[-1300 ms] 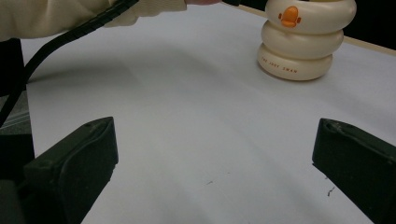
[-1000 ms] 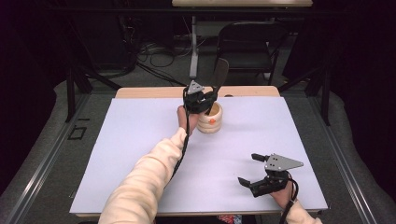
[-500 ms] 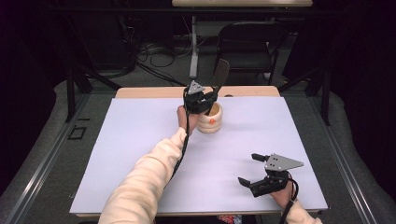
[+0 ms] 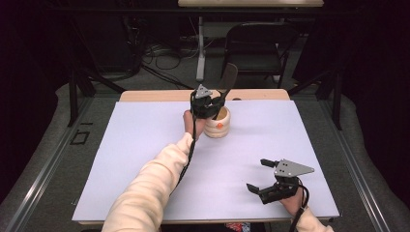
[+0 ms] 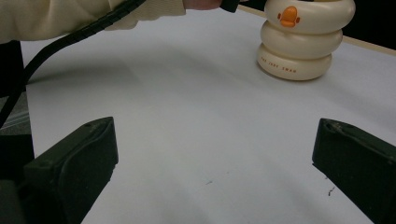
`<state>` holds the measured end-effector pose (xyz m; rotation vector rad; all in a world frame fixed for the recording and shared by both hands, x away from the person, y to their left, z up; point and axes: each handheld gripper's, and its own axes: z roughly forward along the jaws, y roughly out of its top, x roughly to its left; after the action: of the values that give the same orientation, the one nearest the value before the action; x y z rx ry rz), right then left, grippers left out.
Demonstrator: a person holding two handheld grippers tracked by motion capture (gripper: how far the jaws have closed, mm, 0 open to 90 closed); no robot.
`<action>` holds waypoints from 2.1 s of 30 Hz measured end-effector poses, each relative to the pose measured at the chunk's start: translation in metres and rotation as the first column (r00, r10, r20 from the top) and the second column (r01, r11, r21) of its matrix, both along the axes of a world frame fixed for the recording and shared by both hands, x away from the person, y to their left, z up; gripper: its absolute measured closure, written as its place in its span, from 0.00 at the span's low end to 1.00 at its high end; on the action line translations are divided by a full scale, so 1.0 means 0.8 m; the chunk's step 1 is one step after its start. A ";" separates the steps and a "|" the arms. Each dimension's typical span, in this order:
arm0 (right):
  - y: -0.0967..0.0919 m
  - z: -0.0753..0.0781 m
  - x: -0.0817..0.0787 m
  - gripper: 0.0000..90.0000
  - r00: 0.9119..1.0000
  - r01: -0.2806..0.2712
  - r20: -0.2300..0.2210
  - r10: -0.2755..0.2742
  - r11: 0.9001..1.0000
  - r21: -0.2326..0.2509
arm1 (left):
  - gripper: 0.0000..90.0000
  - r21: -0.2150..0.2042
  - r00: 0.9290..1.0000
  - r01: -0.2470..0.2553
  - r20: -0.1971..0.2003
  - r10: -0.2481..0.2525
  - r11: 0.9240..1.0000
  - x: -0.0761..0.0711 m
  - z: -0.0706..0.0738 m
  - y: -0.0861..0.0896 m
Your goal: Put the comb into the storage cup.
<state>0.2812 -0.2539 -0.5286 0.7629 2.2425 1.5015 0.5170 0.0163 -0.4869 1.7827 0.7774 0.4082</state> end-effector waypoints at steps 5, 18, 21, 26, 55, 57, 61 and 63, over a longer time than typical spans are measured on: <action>0.000 0.000 0.000 0.00 1.000 0.000 0.001 0.000 1.000 0.000 | 0.81 0.011 1.000 0.003 -0.006 -0.003 1.000 0.000 0.000 0.001; 0.000 0.000 0.000 0.00 1.000 0.002 0.000 -0.002 1.000 0.000 | 0.81 0.028 1.000 0.020 -0.020 -0.020 0.999 -0.001 -0.002 -0.001; 0.000 0.000 0.000 0.00 1.000 0.002 0.000 -0.002 1.000 -0.001 | 0.81 0.029 1.000 0.018 -0.019 -0.018 0.999 -0.001 -0.002 0.000; 0.000 0.000 0.000 0.00 1.000 0.002 -0.001 -0.002 1.000 -0.001 | 0.81 0.035 1.000 0.018 -0.017 -0.017 0.999 0.000 -0.004 0.000; 0.000 0.000 0.000 0.00 1.000 0.001 0.000 -0.001 1.000 -0.003 | 0.81 0.085 0.999 0.030 -0.048 -0.026 0.996 -0.001 -0.008 0.002; 0.000 0.000 0.000 0.00 1.000 0.002 -0.002 -0.002 1.000 -0.002 | 0.81 0.089 0.998 0.029 -0.049 -0.024 0.996 0.000 -0.008 0.003; 0.000 0.000 0.000 0.00 1.000 0.001 -0.001 -0.001 1.000 -0.002 | 0.81 0.086 0.998 0.028 -0.052 -0.024 0.996 0.000 -0.010 0.004; 0.000 0.000 0.000 0.00 1.000 0.001 -0.001 -0.001 1.000 -0.003 | 0.81 0.090 0.998 0.030 -0.054 -0.026 0.996 0.000 -0.012 0.004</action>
<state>0.2812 -0.2537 -0.5289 0.7638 2.2436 1.4977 0.5166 0.0192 -0.4963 1.8935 0.7807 0.3844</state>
